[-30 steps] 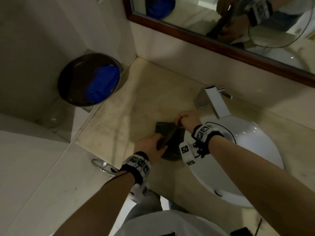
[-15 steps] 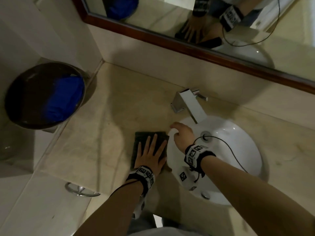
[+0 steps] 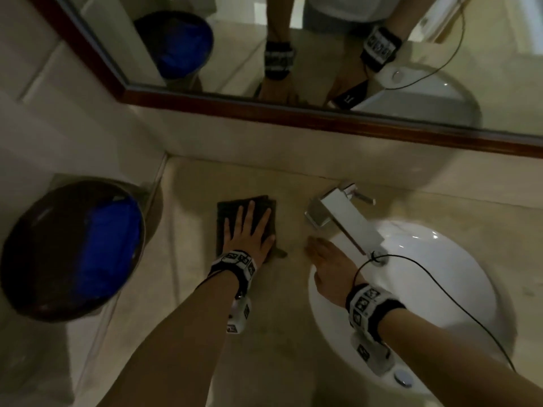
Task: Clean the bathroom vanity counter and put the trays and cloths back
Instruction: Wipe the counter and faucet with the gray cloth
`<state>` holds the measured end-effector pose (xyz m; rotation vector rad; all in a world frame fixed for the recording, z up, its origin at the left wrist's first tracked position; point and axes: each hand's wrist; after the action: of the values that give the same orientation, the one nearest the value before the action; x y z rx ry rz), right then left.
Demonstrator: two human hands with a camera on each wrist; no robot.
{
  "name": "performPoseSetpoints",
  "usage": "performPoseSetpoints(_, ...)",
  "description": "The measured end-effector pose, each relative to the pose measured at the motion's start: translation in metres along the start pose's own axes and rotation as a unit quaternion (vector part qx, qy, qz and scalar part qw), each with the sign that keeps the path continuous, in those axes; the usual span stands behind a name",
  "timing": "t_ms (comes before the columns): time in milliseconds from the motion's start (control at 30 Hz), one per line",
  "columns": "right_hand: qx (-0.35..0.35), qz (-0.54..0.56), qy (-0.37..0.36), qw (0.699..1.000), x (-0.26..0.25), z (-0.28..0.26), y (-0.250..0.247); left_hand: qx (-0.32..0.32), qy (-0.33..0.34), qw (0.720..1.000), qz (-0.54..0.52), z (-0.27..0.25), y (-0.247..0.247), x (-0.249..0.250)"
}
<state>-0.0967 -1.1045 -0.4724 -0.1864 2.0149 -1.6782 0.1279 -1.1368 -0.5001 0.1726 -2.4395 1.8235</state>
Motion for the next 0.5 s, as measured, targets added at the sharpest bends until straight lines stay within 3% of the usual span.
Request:
performPoseSetpoints(133, 0.022, 0.003, -0.019, 1.000, -0.005, 0.007, 0.005, 0.007, -0.010, 1.000, -0.003, 0.043, -0.008, 0.004)
performPoseSetpoints(233, 0.010, 0.001, 0.008, 1.000, -0.009, 0.012, 0.015, 0.017, 0.000, 1.000, -0.002, 0.042, -0.005, 0.005)
performPoseSetpoints(500, -0.053, 0.005, 0.041, 0.998, -0.024, 0.010, 0.020, 0.022, 0.047, 0.998, 0.020, -0.060, 0.024, 0.001)
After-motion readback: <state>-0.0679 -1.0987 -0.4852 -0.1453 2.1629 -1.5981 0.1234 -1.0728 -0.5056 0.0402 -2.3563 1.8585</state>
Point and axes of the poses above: each hand's wrist, its own z-axis towards the middle knuckle, its own y-axis out of the palm, x = y × z, and after that the axes turned 12 degrees about x, right-handed
